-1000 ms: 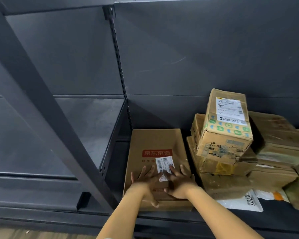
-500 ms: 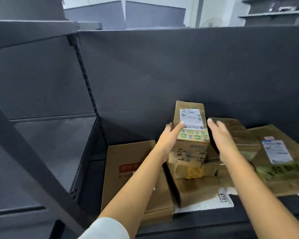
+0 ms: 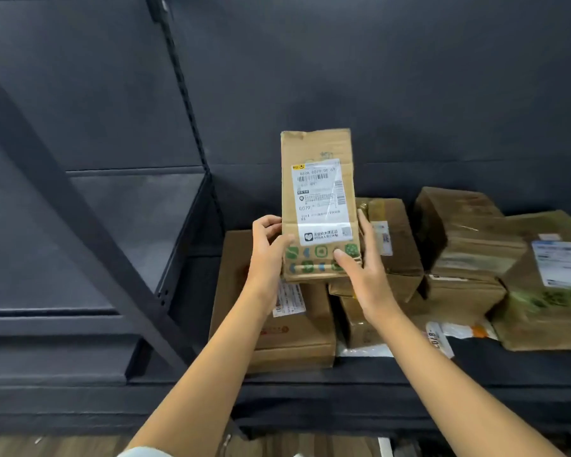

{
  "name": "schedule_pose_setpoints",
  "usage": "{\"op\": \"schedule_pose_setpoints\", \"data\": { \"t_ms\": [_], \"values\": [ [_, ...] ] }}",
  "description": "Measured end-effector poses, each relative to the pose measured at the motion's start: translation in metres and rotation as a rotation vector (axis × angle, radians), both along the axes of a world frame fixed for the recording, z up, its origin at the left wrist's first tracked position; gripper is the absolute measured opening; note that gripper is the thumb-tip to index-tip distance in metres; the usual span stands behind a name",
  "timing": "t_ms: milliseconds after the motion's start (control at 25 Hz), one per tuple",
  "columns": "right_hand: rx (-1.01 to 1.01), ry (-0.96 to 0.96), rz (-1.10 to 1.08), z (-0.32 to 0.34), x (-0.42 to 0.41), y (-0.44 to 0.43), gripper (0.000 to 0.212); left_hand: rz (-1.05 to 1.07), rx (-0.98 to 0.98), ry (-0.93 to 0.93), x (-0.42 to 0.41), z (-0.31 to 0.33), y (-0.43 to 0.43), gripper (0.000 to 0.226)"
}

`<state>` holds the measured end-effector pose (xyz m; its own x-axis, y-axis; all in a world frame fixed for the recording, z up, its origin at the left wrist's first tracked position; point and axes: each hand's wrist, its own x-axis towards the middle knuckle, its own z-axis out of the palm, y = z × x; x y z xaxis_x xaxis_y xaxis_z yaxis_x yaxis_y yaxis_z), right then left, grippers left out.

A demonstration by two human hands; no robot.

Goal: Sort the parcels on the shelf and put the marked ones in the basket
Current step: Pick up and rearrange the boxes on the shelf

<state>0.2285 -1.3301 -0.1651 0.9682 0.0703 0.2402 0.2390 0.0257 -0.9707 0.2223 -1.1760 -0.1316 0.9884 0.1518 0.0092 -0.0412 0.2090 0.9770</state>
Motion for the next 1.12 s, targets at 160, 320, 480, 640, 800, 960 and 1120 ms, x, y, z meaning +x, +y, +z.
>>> {"op": "schedule_pose_setpoints", "data": {
  "t_ms": [160, 320, 480, 640, 800, 960, 1120],
  "values": [
    [-0.018, -0.033, 0.124, -0.01, -0.023, 0.025, 0.071, 0.12, 0.118, -0.008, -0.026, -0.015, 0.016, 0.042],
    [-0.053, -0.041, 0.145, -0.015, -0.029, 0.04, 0.072, 0.143, 0.166, -0.029, -0.039, -0.02, 0.029, 0.047],
    [-0.091, -0.11, 0.147, -0.013, -0.035, 0.045, 0.053, 0.114, 0.11, -0.037, -0.041, -0.029, 0.044, 0.043],
    [0.044, -0.119, 0.093, 0.011, -0.024, 0.039, 0.038, 0.072, -0.123, 0.027, -0.033, -0.042, 0.064, 0.06],
    [-0.185, -0.12, -0.043, 0.032, -0.017, 0.05, 0.068, -0.058, -0.398, 0.143, -0.026, -0.061, 0.07, 0.06],
    [0.055, 0.344, 0.129, 0.037, -0.014, 0.052, 0.072, -0.066, -0.594, 0.292, -0.021, -0.074, 0.068, 0.048],
    [0.168, 0.399, 0.34, 0.03, -0.008, 0.048, 0.041, -0.097, -0.625, 0.261, -0.015, -0.078, 0.074, 0.046]
  ]
}}
